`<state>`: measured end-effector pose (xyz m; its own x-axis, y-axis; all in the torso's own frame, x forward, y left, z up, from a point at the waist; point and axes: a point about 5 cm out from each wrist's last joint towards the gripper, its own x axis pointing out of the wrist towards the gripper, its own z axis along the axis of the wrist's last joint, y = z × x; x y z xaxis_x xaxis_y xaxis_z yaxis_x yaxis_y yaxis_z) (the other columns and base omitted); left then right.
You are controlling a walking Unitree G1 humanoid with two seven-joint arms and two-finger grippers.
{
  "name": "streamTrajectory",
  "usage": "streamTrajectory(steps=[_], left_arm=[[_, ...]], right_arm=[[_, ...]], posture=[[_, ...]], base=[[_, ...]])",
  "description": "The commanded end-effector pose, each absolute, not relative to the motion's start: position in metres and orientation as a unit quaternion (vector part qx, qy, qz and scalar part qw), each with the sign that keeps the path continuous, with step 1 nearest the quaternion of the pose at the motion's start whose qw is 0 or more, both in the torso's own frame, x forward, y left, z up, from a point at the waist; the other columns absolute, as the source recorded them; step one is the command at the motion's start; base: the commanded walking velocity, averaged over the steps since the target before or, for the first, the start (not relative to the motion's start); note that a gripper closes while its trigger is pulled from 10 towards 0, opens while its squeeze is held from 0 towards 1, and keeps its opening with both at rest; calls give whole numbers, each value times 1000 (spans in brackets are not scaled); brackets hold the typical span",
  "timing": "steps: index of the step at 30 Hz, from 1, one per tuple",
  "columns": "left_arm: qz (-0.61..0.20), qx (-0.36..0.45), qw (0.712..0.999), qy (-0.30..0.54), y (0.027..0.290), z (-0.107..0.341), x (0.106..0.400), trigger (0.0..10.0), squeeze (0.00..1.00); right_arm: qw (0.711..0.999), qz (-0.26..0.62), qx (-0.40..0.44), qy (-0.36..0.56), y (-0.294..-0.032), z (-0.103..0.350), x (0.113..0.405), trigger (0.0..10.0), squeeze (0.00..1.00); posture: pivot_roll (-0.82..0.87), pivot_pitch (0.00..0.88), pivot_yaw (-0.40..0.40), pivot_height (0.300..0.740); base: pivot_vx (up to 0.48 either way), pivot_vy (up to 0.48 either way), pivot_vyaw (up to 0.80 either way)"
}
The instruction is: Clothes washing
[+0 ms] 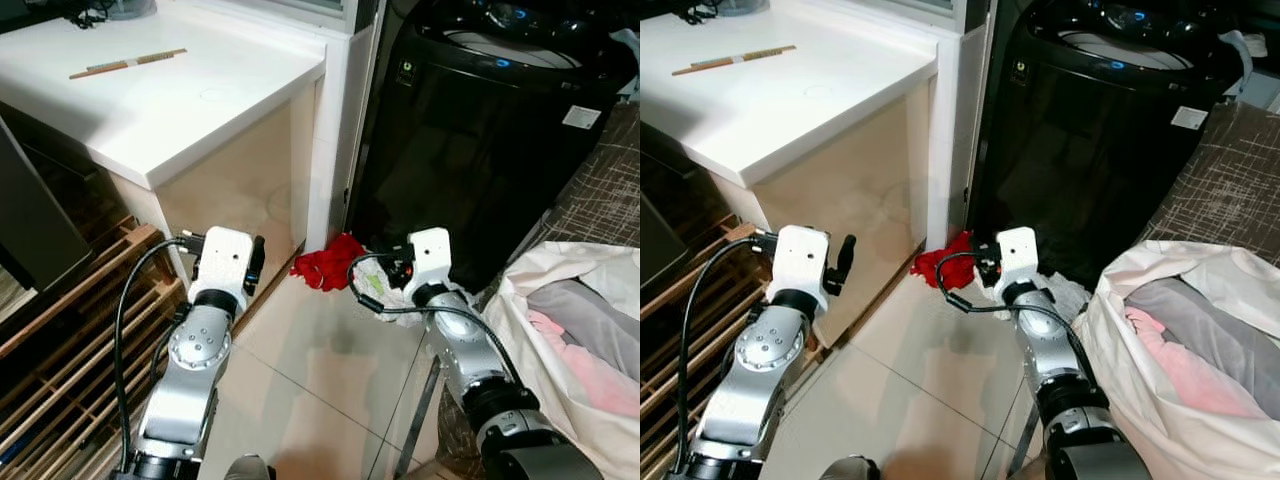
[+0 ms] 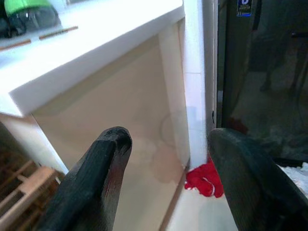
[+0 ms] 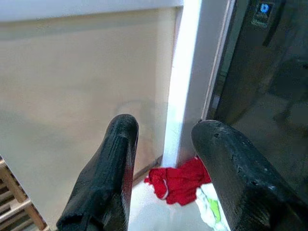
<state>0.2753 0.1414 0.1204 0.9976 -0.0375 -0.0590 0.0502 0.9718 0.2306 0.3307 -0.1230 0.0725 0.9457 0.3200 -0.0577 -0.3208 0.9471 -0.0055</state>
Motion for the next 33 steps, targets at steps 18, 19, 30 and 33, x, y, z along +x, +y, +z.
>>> streamTrajectory(steps=[18,19,30,33], left_arm=[[-20,110,993,33,140,119,274,10000,0],[-15,117,993,32,141,119,274,10000,0],[1,122,992,16,149,122,276,10000,0],[12,101,995,21,154,120,276,10000,0]], right_arm=[[985,167,3,36,-121,76,337,10000,0],[985,168,2,36,-120,76,338,10000,0],[982,185,-11,35,-115,76,337,10000,0],[983,178,-1,34,-116,74,337,10000,0]], posture=[[105,10,-68,740],[106,9,-69,740],[109,7,-66,740],[106,8,-64,740]], base=[[-440,0,513],[0,0,500],[0,0,484],[182,263,333]])
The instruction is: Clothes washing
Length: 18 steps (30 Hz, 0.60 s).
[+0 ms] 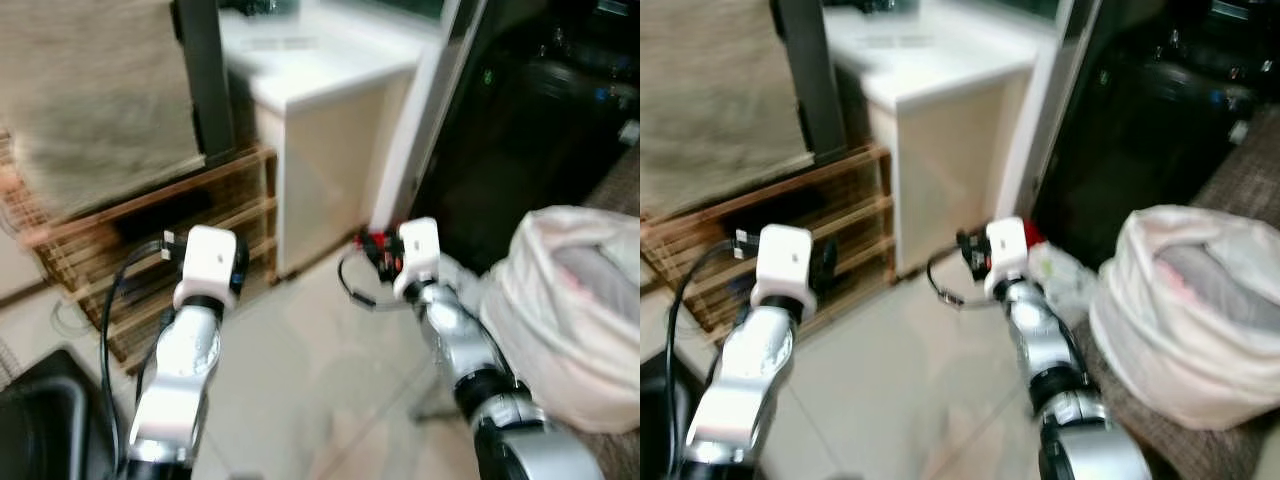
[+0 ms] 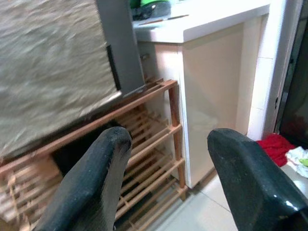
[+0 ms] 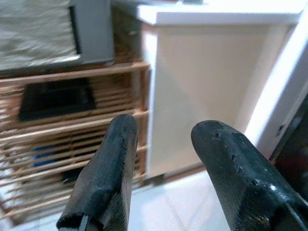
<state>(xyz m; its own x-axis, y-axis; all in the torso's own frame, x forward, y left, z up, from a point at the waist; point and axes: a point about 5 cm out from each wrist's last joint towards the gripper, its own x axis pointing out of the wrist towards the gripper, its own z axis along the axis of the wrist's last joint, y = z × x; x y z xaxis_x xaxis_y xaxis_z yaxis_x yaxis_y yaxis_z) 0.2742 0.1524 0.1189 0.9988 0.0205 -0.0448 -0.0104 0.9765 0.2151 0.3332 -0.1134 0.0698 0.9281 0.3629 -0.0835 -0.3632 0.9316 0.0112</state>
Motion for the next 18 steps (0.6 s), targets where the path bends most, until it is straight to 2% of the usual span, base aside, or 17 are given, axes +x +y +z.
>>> streamTrajectory(steps=[1,10,17,18], left_arm=[[13,100,995,22,154,120,276,10000,0],[30,94,995,23,157,118,275,10000,0],[33,99,994,31,156,115,276,10000,0],[35,106,993,38,157,112,277,10000,0]], right_arm=[[984,176,-3,35,-117,74,337,10000,0],[985,169,0,38,-123,73,337,10000,0],[984,171,-21,45,-123,71,337,10000,0],[985,162,-24,48,-124,70,337,10000,0]], posture=[[103,9,-65,740],[97,14,-69,740],[94,18,-77,740],[94,18,-77,740]], base=[[274,394,0],[273,395,0],[274,395,692],[296,349,0]])
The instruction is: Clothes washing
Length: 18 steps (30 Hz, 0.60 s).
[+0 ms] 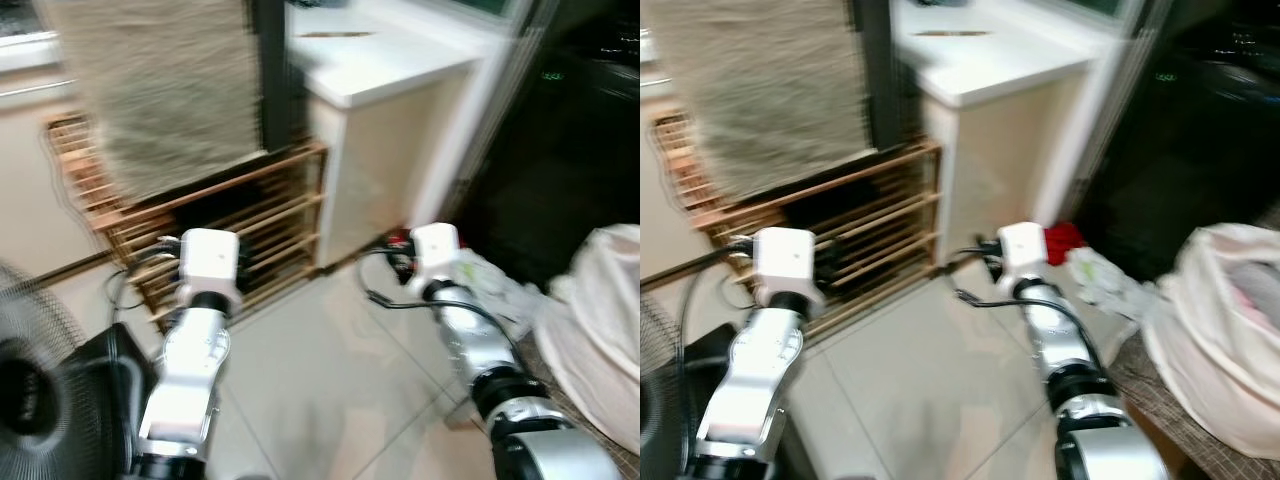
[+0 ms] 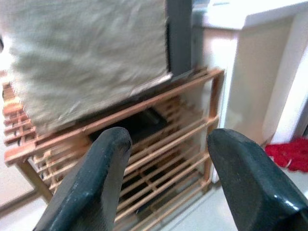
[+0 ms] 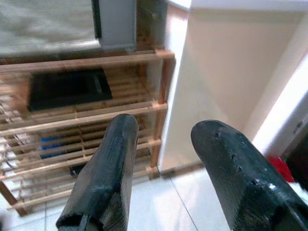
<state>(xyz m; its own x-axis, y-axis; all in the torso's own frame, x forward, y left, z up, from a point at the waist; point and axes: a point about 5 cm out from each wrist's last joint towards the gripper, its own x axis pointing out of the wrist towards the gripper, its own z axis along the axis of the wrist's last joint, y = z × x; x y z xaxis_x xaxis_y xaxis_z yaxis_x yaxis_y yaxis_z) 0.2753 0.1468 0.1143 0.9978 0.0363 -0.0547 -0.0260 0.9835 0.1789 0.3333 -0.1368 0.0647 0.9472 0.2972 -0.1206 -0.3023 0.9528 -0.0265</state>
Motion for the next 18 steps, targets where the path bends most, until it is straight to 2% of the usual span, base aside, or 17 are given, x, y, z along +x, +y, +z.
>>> streamTrajectory(steps=[1,9,11,14,15,16,18], left_arm=[[37,113,992,45,158,110,279,10000,0],[20,130,987,87,165,90,285,10000,0],[-12,117,988,102,163,73,279,10000,0],[-49,104,978,176,160,21,261,10000,0],[-49,104,978,176,160,21,261,10000,0],[-76,116,967,215,155,-5,250,10000,0],[-100,138,954,246,152,-23,242,10000,0]], right_arm=[[986,153,-31,53,-125,70,338,10000,0],[992,94,-48,62,-140,67,341,10000,0],[993,70,-59,81,-143,59,338,10000,0],[986,42,-76,141,-148,37,327,10000,0],[986,42,-76,141,-148,37,327,10000,0],[980,17,-86,177,-156,23,318,10000,0],[973,-5,-84,217,-163,11,309,10000,0]], posture=[[94,18,-77,740],[87,28,-72,740],[79,35,-68,740],[75,61,-74,740],[75,61,-74,740],[70,85,-83,740],[65,108,-92,740]], base=[[0,0,0],[0,0,0],[0,0,0],[0,0,0],[0,0,0],[0,0,0],[0,0,0]])
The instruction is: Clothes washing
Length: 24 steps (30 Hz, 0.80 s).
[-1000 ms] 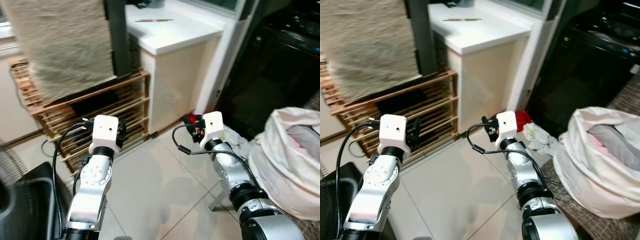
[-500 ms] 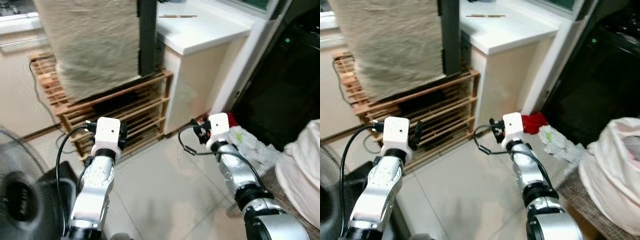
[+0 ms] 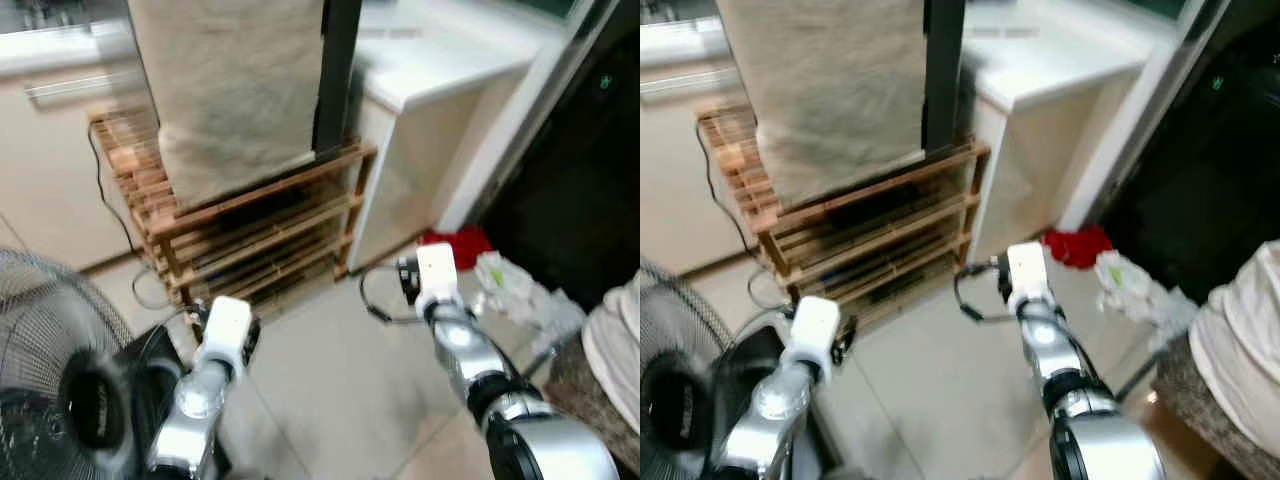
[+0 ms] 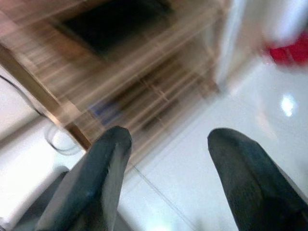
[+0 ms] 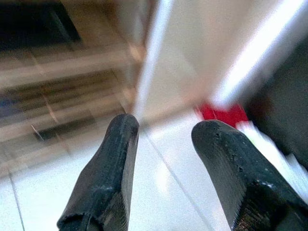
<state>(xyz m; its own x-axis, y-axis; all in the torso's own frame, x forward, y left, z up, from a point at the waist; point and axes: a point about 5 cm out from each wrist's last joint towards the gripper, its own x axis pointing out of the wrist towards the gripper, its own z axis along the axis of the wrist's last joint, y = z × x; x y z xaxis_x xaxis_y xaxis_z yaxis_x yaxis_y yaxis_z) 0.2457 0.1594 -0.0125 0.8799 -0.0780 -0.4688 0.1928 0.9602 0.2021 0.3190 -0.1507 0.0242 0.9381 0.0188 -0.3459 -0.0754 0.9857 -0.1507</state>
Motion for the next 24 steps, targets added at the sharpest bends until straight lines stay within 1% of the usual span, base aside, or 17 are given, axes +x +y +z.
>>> streamTrajectory(steps=[1,4,8,9,12,14,16,17,20,21,22,24], left_arm=[[-109,144,949,258,151,-28,239,10000,0],[-117,155,934,301,150,-44,231,10000,0],[-119,162,923,327,147,-52,227,10000,0],[-105,163,919,344,148,-55,227,10000,0],[-92,164,918,349,148,-56,229,10000,0],[-90,138,922,349,145,-56,230,10000,0],[-61,104,924,363,148,-58,229,10000,0],[-31,76,919,386,152,-64,222,10000,0],[-25,69,917,392,153,-65,220,10000,0],[-16,67,913,402,155,-68,215,10000,0],[-10,60,906,418,156,-73,208,10000,0],[-18,65,906,419,155,-73,208,10000,0]], right_arm=[[969,-9,-87,229,-165,6,305,10000,0],[959,-5,-133,250,-169,-5,295,10000,0],[950,1,-151,273,-171,-14,286,10000,0],[947,2,-158,281,-172,-18,281,10000,0],[946,7,-156,285,-170,-20,280,10000,0],[946,20,-146,289,-167,-21,279,10000,0],[941,33,-120,316,-164,-27,273,10000,0],[927,37,-106,358,-164,-39,260,10000,0],[923,35,-105,368,-165,-42,256,10000,0],[916,29,-96,389,-167,-47,250,10000,0],[903,20,-85,421,-169,-56,238,10000,0],[899,18,-84,429,-170,-59,234,10000,0]], posture=[[65,112,-95,740],[58,129,-100,740],[53,137,-102,740],[46,138,-99,740],[35,133,-91,740],[30,123,-82,740],[25,116,-74,740],[22,112,-71,740],[20,111,-70,740],[20,111,-70,740],[18,107,-72,740],[18,107,-72,740]], base=[[0,0,0],[0,0,0],[0,0,0],[0,0,0],[0,0,0],[0,0,0],[422,0,0],[416,240,0],[416,240,0],[416,0,0],[420,0,0],[420,0,0]])
